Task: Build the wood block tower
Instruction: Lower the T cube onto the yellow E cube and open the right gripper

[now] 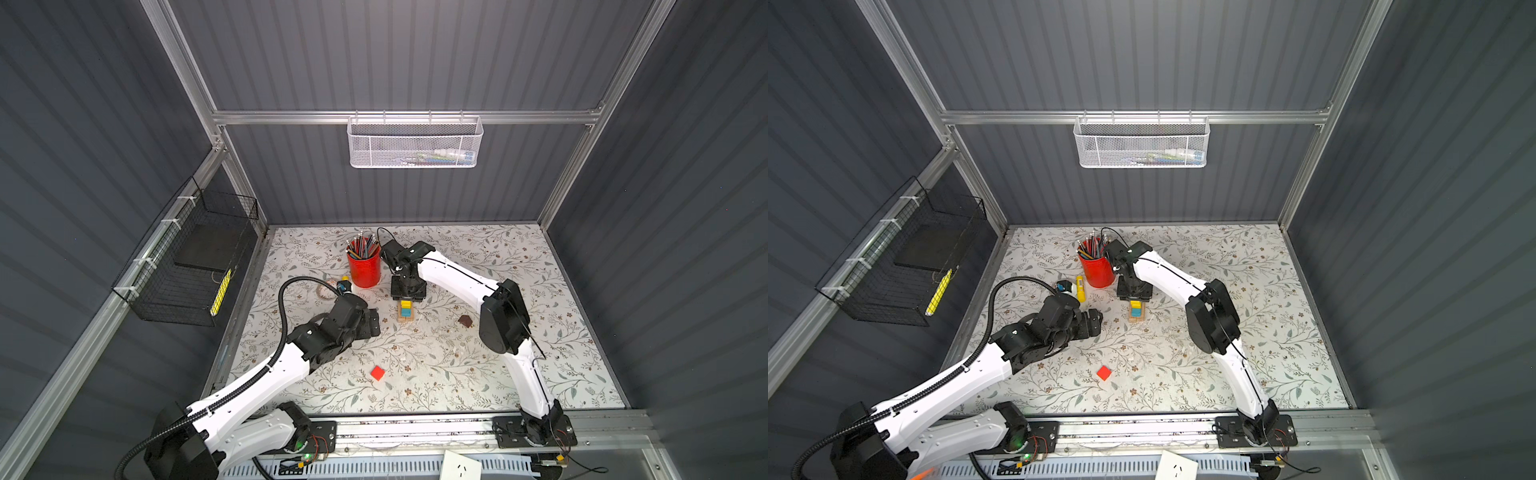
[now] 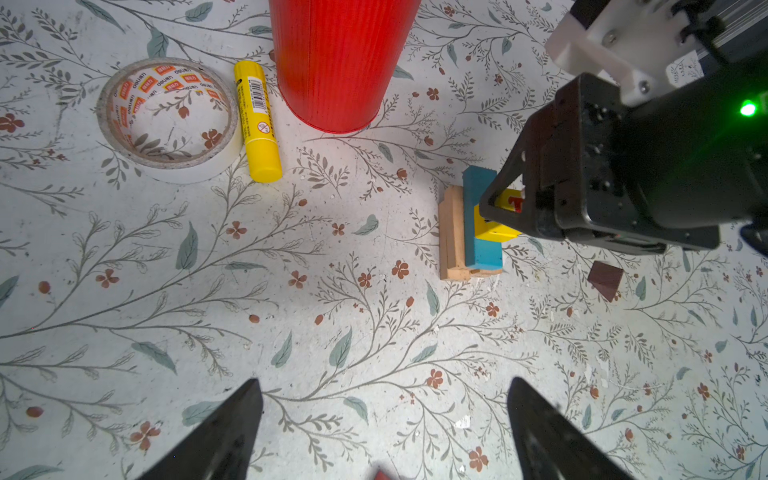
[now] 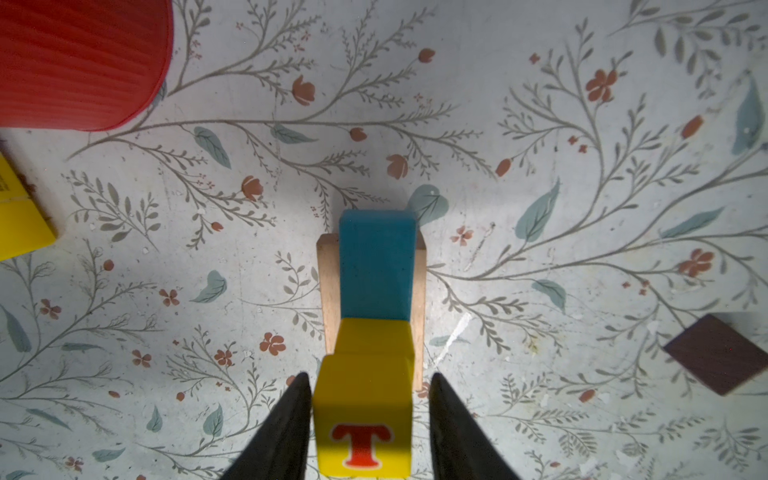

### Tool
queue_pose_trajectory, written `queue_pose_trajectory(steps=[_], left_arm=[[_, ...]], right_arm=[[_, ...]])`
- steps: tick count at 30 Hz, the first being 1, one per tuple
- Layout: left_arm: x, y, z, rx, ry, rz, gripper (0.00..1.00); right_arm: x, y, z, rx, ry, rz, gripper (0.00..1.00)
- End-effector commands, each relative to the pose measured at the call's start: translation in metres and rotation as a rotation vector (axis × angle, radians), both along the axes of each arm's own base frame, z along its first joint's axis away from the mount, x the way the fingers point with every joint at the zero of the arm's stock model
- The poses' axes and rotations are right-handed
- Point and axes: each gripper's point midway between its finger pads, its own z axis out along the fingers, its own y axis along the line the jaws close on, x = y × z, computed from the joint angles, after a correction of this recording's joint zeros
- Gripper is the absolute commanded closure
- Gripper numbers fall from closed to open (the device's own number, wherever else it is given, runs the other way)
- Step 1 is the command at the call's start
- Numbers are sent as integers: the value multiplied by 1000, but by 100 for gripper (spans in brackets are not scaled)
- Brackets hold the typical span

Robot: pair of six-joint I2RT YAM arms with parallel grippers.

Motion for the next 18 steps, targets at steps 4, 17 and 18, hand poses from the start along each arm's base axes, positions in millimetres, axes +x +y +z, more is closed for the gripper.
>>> queue_pose_trajectory(steps=[4, 17, 18], left_arm=[[-1, 4, -4, 6, 6, 10, 8], [-1, 4, -4, 6, 11, 12, 7], [-2, 5, -4, 8, 11, 12, 7]], right_arm=[[0, 0, -11, -6, 29, -11, 56], [-3, -2, -17, -14, 43, -13, 60], [-3, -2, -18, -16, 44, -13, 60]])
